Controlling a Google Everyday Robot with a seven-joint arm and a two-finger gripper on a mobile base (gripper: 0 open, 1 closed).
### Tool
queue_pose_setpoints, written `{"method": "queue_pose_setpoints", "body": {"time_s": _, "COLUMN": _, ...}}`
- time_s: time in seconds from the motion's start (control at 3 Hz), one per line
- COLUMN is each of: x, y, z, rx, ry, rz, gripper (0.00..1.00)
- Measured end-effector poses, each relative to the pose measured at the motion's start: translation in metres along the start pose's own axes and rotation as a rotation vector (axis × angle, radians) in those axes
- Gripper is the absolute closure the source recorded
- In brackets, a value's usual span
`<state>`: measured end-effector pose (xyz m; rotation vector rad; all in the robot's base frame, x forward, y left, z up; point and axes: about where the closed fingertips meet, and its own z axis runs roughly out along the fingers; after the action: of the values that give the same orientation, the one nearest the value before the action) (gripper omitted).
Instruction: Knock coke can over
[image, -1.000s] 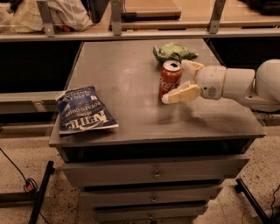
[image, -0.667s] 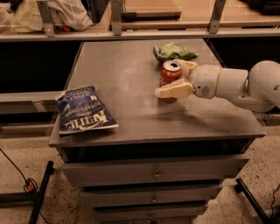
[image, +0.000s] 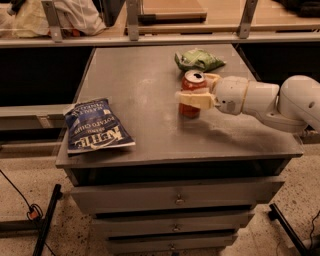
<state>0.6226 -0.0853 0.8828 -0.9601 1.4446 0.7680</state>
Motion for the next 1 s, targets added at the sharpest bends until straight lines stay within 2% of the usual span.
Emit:
{"method": "queue_pose_setpoints", "body": {"time_s": 0.33, "x": 0.002, "y": -0.004, "z": -0.008, "rx": 0.016, "ry": -0.020, "rz": 0.012, "gripper": 0.78}}
{"method": "queue_pose_setpoints", "body": {"time_s": 0.67, "x": -0.021, "y": -0.004, "z": -0.009, "rx": -0.013, "ry": 0.042, "rz": -0.039, "gripper": 0.99}}
{"method": "queue_pose_setpoints", "body": {"time_s": 1.0, "x": -0.049, "y": -0.002, "z": -0.009, "rx": -0.075, "ry": 0.268, "rz": -0.157, "gripper": 1.00}}
